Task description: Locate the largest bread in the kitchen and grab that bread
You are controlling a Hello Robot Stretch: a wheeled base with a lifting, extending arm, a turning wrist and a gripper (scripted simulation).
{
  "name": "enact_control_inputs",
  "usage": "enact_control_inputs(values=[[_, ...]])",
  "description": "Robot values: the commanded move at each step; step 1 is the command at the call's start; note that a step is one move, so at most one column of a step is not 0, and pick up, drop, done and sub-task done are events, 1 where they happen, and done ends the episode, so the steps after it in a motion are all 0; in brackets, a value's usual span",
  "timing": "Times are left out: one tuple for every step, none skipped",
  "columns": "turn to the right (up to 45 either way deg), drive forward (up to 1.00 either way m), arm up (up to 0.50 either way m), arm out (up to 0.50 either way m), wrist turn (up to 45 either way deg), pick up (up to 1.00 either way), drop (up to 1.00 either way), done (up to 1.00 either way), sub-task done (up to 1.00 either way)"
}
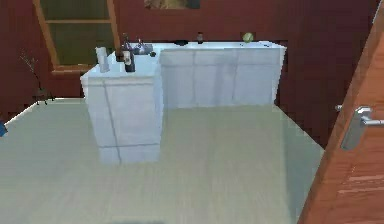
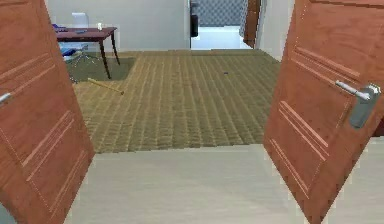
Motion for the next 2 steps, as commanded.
enact_control_inputs(values=[[0.0, 1.00, 0.00, 0.00, 0.0, 0.00, 0.00, 0.00, 0.00], [9.0, 0.00, 0.00, 0.00, 0.0, 0.00, 0.00, 0.00, 0.00]])
